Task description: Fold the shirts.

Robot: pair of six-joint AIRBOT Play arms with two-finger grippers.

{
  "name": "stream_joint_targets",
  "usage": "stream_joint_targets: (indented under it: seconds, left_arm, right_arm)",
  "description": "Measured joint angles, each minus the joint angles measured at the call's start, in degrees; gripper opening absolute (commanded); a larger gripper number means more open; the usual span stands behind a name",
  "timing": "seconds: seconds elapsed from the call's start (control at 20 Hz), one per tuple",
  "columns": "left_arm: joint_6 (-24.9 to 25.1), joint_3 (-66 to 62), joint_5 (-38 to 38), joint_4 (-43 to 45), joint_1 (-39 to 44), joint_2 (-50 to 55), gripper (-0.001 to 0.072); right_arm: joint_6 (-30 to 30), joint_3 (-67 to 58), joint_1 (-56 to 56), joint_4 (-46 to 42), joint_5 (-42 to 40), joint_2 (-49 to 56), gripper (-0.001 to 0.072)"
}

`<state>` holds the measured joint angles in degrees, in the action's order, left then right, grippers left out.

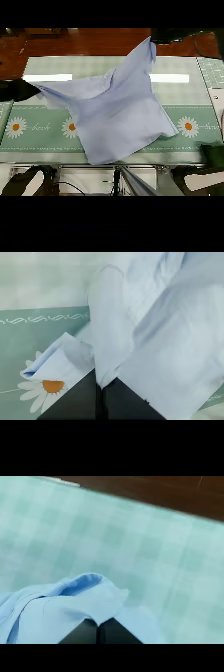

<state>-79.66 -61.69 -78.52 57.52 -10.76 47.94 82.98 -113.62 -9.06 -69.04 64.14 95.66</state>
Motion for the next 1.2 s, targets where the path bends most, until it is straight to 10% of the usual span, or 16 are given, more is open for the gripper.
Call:
stream_joint_targets:
  seconds: [0.2, 0.3, 0.8, 1.2]
  left_arm:
    - [4.28, 3.30, 2.84, -0.02, 0.00, 8.26, 0.0018]
    - [5.42, 3.93, 3.65, -0.04, 0.17, 11.85, 0.0018]
    - [9.64, 4.52, 4.61, -0.07, 0.35, 18.47, 0.0019]
    - [11.56, 4.52, 4.59, -0.07, 0.42, 18.71, 0.0019]
  right_arm:
    - [1.22, 0.00, 0.28, -2.69, -7.54, 4.20, 0.0077]
    - [1.75, 0.00, 1.27, -3.23, -7.72, 5.05, 0.0411]
    - [-2.16, 1.46, 15.96, -22.12, 19.45, -4.52, 0.0418]
    - [-4.96, 39.89, 36.87, -8.35, 29.20, -26.40, 0.0519]
